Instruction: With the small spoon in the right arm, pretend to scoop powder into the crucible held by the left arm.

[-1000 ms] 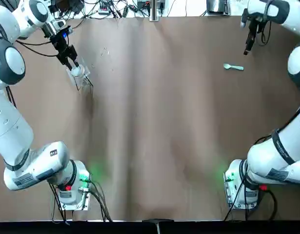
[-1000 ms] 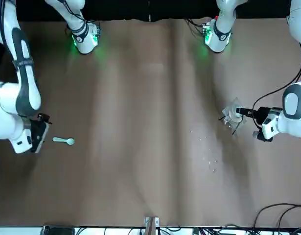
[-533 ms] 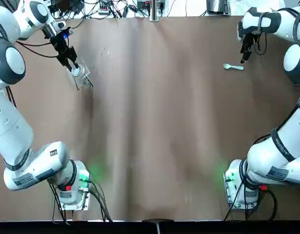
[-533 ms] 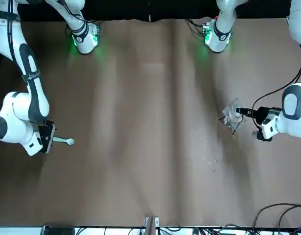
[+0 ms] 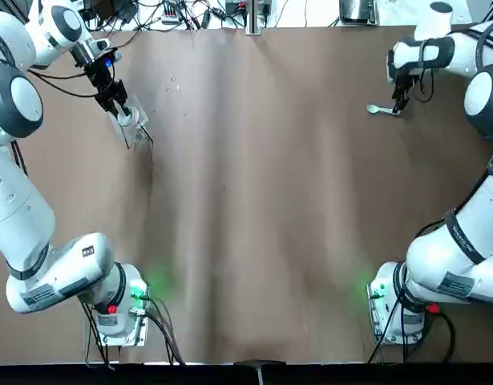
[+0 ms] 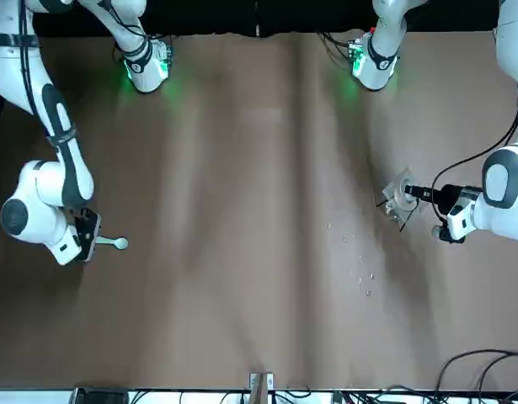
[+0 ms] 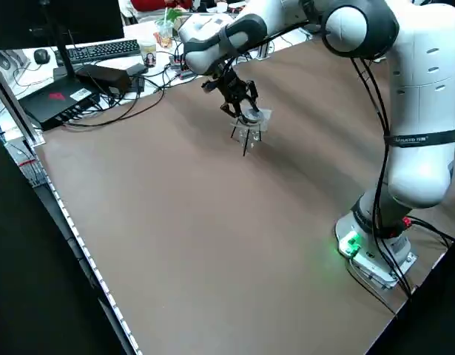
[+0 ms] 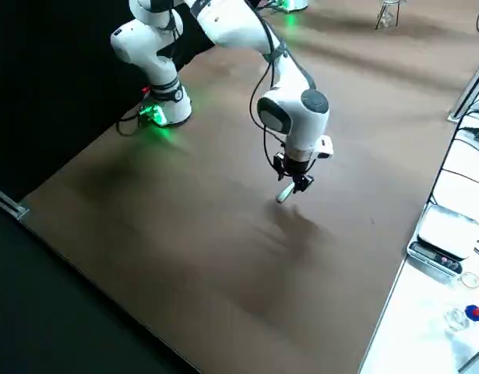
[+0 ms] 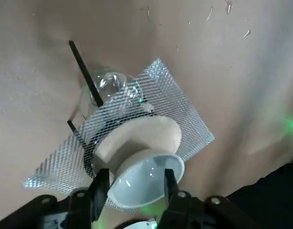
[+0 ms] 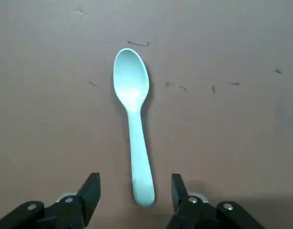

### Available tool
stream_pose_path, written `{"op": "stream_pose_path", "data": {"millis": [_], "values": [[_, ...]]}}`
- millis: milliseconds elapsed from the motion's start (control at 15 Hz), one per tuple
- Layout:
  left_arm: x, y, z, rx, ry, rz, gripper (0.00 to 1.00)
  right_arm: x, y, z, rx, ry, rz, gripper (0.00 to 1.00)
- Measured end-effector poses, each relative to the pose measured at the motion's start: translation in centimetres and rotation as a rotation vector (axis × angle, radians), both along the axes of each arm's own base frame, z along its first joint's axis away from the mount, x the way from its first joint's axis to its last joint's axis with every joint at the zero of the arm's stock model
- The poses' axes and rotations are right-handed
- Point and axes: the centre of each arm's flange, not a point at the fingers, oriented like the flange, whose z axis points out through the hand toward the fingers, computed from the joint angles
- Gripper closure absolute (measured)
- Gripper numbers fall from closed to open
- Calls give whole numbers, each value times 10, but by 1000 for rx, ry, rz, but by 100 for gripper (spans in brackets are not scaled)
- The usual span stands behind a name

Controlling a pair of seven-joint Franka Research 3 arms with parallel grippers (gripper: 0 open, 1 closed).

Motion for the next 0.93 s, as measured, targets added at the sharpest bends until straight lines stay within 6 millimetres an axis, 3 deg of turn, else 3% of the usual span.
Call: {"op": "stream_pose_path", "data": {"millis": [133, 467, 933], "values": [[0, 0, 0, 0, 0, 0, 48, -8, -1, -11, 1, -9, 5, 33], [0, 0, 0, 0, 0, 0, 56, -10, -20, -11, 1, -40, 6, 38], [0, 1, 0, 1, 0, 3, 72, -13, -14, -17, 8, -47, 20, 41]]}}
